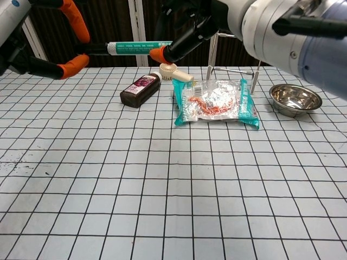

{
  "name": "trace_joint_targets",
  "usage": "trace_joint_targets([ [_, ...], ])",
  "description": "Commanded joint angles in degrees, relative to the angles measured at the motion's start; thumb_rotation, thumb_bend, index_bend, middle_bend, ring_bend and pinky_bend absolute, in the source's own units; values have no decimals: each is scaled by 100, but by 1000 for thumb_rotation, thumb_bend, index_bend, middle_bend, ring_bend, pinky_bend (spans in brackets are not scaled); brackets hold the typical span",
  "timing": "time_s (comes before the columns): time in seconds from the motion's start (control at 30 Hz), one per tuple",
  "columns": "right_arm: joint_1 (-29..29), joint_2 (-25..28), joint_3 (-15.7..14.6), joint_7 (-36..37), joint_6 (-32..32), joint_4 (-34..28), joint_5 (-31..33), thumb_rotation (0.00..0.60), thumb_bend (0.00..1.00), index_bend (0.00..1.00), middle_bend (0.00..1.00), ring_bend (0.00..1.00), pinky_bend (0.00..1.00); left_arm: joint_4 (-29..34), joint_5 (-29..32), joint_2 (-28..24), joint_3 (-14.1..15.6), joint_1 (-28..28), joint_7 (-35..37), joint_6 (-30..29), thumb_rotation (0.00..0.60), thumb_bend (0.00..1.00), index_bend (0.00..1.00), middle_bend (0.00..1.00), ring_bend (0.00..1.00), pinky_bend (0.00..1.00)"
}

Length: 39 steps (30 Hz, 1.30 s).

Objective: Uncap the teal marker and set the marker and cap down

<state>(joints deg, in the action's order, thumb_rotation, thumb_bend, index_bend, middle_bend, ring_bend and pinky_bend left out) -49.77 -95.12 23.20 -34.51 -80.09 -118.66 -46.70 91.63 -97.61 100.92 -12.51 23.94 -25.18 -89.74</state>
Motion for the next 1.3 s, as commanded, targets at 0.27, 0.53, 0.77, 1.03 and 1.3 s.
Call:
trace_joint_targets([
  [0.27,12,2,-27,6,-20,4,4,600,508,789,101,187,190,-78,9,20,8,6,69,-70,600,469,571,217,0,0],
  [0.53,54,20,-61,112,15,34,-35,600,509,791,101,188,190,-88,-40,-39,28,-34,179,-208,600,469,571,218,0,0],
  [0.77,102,28,-74,167,-10,96,-38,600,510,792,101,188,190,-138,-8,-64,69,-80,294,-263,600,469,571,217,0,0],
  [1.03,333,174,-217,498,96,278,-30,600,511,792,101,188,190,-398,-140,-416,235,-369,150,-600,600,469,573,211,0,0],
  [1.3,775,423,-579,1275,363,569,-327,600,511,792,101,188,190,-1235,113,-552,582,-852,985,-896,600,468,575,210,0,0],
])
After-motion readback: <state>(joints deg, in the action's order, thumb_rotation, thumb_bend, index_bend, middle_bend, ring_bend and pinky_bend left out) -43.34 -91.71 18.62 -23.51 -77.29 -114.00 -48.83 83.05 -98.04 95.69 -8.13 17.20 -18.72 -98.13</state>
